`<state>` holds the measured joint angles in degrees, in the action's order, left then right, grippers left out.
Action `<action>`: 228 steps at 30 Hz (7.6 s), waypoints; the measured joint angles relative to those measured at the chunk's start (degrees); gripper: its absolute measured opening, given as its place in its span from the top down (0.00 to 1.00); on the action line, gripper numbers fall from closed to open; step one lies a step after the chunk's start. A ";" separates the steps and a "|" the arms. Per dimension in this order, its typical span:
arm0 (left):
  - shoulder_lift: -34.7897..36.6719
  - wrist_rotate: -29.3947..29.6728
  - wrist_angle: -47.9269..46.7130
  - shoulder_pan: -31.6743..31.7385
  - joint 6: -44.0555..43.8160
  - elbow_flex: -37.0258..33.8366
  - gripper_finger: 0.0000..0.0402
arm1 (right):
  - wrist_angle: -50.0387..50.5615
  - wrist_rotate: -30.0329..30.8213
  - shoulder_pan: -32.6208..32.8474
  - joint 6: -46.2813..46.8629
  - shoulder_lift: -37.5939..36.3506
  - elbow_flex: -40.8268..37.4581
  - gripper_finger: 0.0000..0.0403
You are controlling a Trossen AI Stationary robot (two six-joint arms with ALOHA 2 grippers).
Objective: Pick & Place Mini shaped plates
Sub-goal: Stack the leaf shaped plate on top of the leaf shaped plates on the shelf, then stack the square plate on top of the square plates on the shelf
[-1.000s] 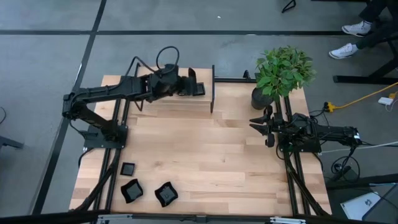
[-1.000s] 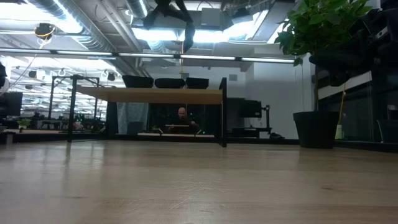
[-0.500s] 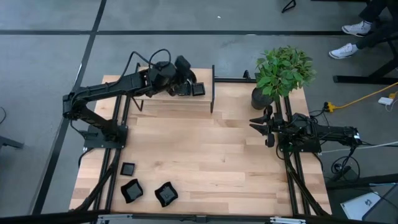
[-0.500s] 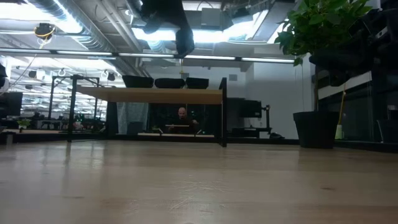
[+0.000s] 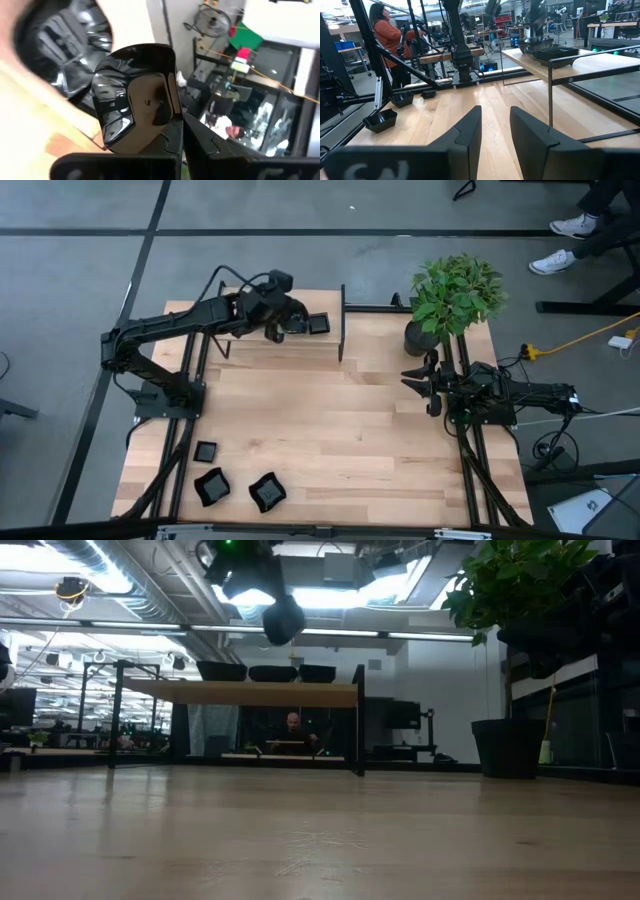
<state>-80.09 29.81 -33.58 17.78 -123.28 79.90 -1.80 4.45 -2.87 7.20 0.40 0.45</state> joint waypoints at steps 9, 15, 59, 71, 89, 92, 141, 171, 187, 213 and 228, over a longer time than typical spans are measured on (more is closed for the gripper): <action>-1.19 -2.30 -6.21 1.41 -5.57 0.00 1.00 | 0.00 0.02 0.00 0.00 0.00 0.00 0.74; -3.68 -10.95 -6.55 5.22 -5.62 0.00 1.00 | 0.00 0.00 -0.02 0.00 0.00 0.00 0.74; -3.76 -37.95 -4.76 9.06 41.65 0.00 0.69 | 0.00 0.00 -0.01 0.00 0.00 0.00 0.74; -3.76 -30.87 -7.68 -2.34 53.57 0.00 0.69 | 0.00 0.00 -0.02 0.00 0.00 -0.01 0.74; -5.34 -9.00 -9.91 -26.37 30.31 -0.02 0.69 | 0.00 0.00 0.00 0.00 0.00 0.00 0.74; -7.01 -8.94 -11.69 -29.62 22.36 0.03 0.69 | 0.00 -0.03 -0.01 0.00 0.00 0.00 0.74; -17.64 -48.78 -56.17 -50.06 -6.30 -8.10 0.69 | 0.00 0.00 0.00 0.00 0.00 0.00 0.74; -17.59 -44.35 -29.87 -56.11 -5.54 -27.88 0.69 | 0.02 0.00 -0.01 0.00 0.00 0.00 0.74; -17.31 -42.90 -22.69 -56.68 -2.24 -32.33 0.70 | 0.02 0.00 0.00 0.00 0.00 0.00 0.74; -11.89 -31.44 -23.59 -53.46 -4.89 -32.11 0.99 | 0.02 0.00 -0.01 0.00 0.00 -0.01 0.74; -1.92 -28.90 -15.32 -42.61 7.30 -31.95 0.99 | 0.02 0.00 0.00 0.00 0.00 0.00 0.74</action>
<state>-82.02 0.91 -48.90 -24.83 -115.98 47.94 -1.78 4.45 -2.87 7.20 0.40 0.45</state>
